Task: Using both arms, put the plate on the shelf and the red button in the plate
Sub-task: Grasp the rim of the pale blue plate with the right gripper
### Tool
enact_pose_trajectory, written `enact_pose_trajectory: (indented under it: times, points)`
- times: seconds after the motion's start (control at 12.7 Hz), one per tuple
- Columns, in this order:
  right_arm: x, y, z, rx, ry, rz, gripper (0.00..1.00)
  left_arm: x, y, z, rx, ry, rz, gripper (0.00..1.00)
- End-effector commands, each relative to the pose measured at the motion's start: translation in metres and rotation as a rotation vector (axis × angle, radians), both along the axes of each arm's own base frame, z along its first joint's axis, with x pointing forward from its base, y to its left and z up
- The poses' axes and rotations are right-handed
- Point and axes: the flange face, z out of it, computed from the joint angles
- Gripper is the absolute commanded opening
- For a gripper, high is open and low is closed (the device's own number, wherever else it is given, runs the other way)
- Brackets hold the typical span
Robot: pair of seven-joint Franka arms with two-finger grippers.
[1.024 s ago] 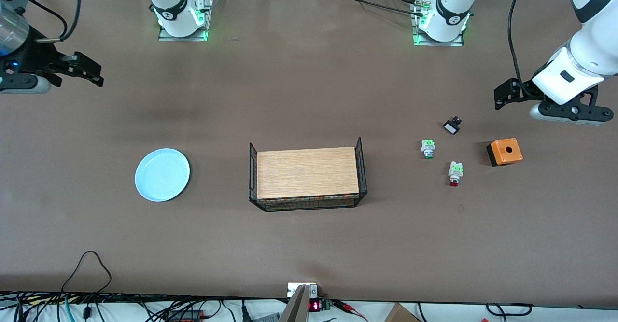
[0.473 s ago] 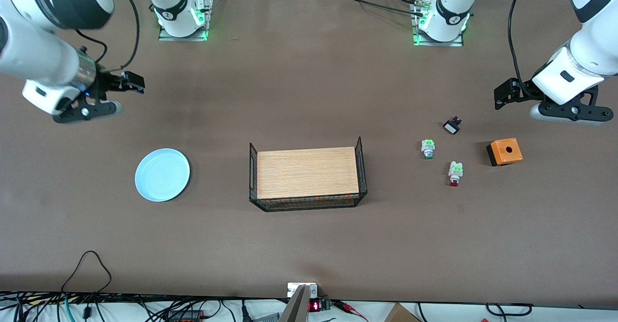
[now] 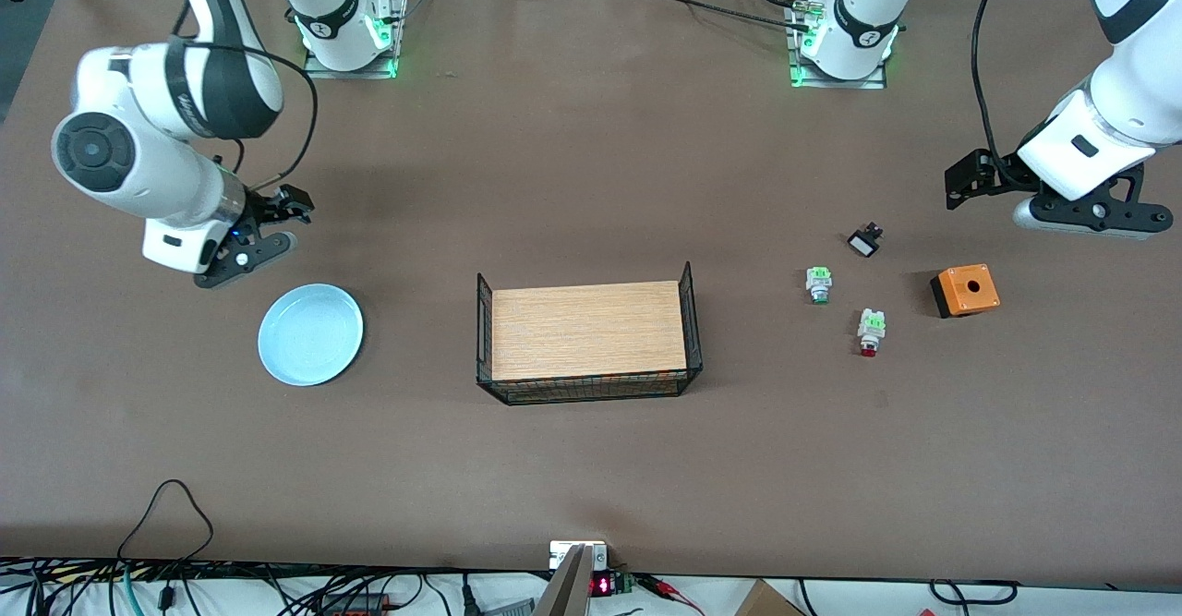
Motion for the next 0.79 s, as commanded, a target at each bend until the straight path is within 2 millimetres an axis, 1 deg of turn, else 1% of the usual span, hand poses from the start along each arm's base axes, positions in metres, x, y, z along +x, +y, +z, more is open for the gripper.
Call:
enact_pose_trajectory:
  times: [0.0,0.16,0.32,0.47,0.63,0.71]
  points:
    - [-0.016,-0.003,-0.045,0.016,-0.056,0.095,1.0,-0.001,0.0,0.008,-0.006,0.002,0.003,1.0]
    - [-0.014,0.001,-0.078,0.019,-0.074,0.17,1.0,-0.001,0.0,0.008,-0.006,0.002,0.003,1.0]
    - [-0.008,0.002,-0.103,0.02,-0.098,0.231,1.0,-0.001,0.0,0.008,-0.006,0.002,0.002,1.0]
    - [-0.005,0.001,-0.132,0.018,-0.125,0.269,1.0,-0.001,0.001,0.008,-0.006,0.004,0.003,1.0]
    - [0.0,0.0,-0.155,0.017,-0.159,0.326,1.0,-0.001,0.001,0.008,-0.006,0.004,0.003,1.0]
    - [0.0,0.001,-0.163,0.017,-0.172,0.353,1.0,-0.001,0.001,0.008,-0.006,0.004,0.003,1.0]
